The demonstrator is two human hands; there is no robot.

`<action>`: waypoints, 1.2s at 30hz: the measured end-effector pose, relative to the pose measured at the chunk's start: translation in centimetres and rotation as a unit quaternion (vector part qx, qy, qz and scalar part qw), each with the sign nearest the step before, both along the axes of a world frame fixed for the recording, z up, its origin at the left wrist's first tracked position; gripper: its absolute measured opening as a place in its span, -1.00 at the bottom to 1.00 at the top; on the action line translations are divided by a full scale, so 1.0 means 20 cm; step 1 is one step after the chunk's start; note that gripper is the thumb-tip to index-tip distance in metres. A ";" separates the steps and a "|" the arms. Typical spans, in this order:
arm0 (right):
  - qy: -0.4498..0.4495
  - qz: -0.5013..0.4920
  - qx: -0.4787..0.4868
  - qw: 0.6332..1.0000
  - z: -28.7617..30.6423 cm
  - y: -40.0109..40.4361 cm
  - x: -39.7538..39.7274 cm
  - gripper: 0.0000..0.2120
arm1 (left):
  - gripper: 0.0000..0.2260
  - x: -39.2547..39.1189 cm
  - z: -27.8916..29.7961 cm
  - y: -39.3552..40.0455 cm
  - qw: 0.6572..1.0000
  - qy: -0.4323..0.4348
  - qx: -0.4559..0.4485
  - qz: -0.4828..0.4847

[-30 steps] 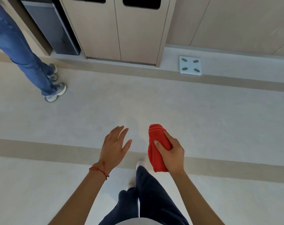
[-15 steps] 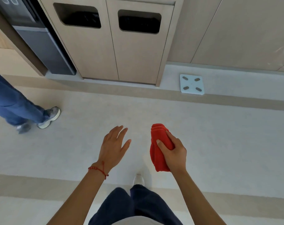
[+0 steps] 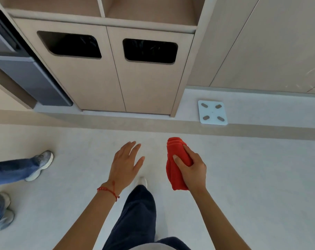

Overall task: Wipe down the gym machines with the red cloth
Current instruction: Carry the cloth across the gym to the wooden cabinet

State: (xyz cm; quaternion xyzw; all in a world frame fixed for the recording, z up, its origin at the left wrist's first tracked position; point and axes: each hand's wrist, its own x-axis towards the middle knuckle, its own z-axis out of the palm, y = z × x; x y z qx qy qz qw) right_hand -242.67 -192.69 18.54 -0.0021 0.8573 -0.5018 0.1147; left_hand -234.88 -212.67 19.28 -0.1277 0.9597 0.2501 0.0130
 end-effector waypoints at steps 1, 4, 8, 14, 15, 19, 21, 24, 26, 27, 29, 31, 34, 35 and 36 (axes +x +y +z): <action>-0.002 -0.004 0.001 1.000 0.00 -0.05 -0.07 -0.52 | -0.24 -0.08 0.00 -0.05 1.000 -0.002 0.003 -0.002; -0.008 -0.011 0.000 1.000 0.02 -0.20 -0.28 -0.52 | -0.21 -0.32 0.01 -0.20 1.000 -0.002 0.004 -0.005; -0.002 -0.019 -0.007 1.000 0.06 -0.37 -0.54 -0.52 | -0.22 -0.61 0.04 -0.37 1.000 0.004 0.001 -0.019; 0.008 -0.032 -0.021 0.999 0.10 -0.52 -0.91 -0.53 | -0.53 -1.01 0.07 -0.53 1.000 0.020 -0.008 -0.023; 0.007 -0.034 -0.023 0.999 0.11 -0.55 -0.99 -0.53 | -0.52 -1.08 0.07 -0.55 1.000 0.020 -0.008 -0.023; 0.008 -0.025 -0.033 0.999 0.12 -0.63 -1.31 -0.53 | -0.45 -1.39 0.08 -0.62 0.999 0.029 -0.019 -0.017; 0.015 -0.010 -0.037 0.999 0.14 -0.67 -1.48 -0.52 | -0.46 -1.55 0.08 -0.64 0.999 0.032 -0.022 -0.011; 0.021 0.008 -0.039 0.999 0.17 -0.73 -1.73 -0.52 | -0.46 -1.77 0.12 -0.68 0.999 0.044 -0.026 -0.002; 0.024 0.016 -0.045 0.999 0.20 -0.76 -1.89 -0.51 | -0.47 -1.91 0.15 -0.70 0.998 0.051 -0.027 0.006; 0.026 0.017 -0.047 0.998 0.21 -0.78 -1.97 -0.51 | -0.47 -1.98 0.17 -0.71 0.998 0.054 -0.029 0.010; 0.032 0.018 -0.050 0.998 0.25 -0.82 -2.11 -0.51 | -0.48 -2.09 0.20 -0.74 0.998 0.060 -0.031 0.017; 0.042 0.021 -0.052 0.998 0.28 -0.87 -2.23 -0.52 | -0.51 -2.19 0.22 -0.79 0.997 0.064 -0.034 0.020; 0.055 0.019 -0.053 0.997 0.31 -0.95 -2.39 -0.52 | -0.59 -2.35 0.23 -0.86 0.996 0.075 -0.037 0.021; 0.055 0.016 -0.055 0.997 0.32 -0.99 -2.44 -0.51 | -0.59 -2.41 0.24 -0.89 0.996 0.077 -0.037 0.020; 0.056 0.013 -0.056 0.997 0.33 -1.02 -2.49 -0.51 | -0.56 -2.46 0.25 -0.92 0.996 0.080 -0.038 0.018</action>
